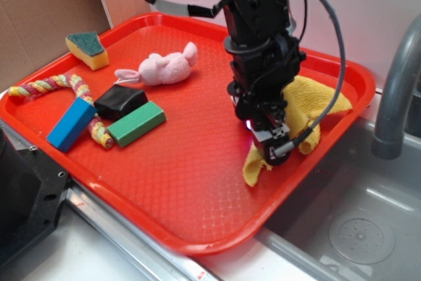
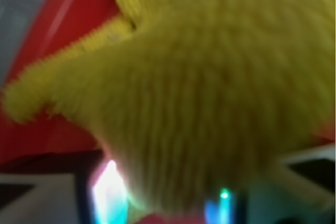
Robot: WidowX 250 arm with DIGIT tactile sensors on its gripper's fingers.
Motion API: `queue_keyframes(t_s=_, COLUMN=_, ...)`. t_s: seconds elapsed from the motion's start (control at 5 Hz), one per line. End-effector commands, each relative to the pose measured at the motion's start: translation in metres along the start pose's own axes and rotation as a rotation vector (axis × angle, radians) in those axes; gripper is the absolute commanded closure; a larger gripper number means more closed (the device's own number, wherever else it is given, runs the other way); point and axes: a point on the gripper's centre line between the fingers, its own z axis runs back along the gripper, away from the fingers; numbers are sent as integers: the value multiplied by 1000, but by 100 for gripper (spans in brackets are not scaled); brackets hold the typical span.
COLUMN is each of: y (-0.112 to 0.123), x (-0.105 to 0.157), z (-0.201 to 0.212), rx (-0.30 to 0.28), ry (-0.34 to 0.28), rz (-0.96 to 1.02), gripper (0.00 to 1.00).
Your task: Grab the yellow cloth.
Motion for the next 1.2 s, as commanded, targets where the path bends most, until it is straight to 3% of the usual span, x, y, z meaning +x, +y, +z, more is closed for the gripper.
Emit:
queue_keyframes(t_s=0.0, y=19, x=-16, z=25, rx=-20, ry=-33, rz=114, gripper=100)
queue_keyframes(t_s=0.2, y=41, x=-46, z=54, rx=11, ry=-61, rz=274, gripper=100)
queue_keyframes(t_s=0.4, y=67, x=-92, z=85, rx=29, ry=-49, rz=526, gripper=100)
queue_keyframes(t_s=0.6, y=94, x=-124, z=110, rx=90, ry=-116, rz=744, gripper=100)
queue_keyframes(t_s=0.8, y=86, x=-118, z=137, rx=134, ry=-200, rz=617, gripper=100)
queue_keyframes(t_s=1.0, y=72, x=-106, z=155, rx=138, ry=-196, rz=561, gripper=100)
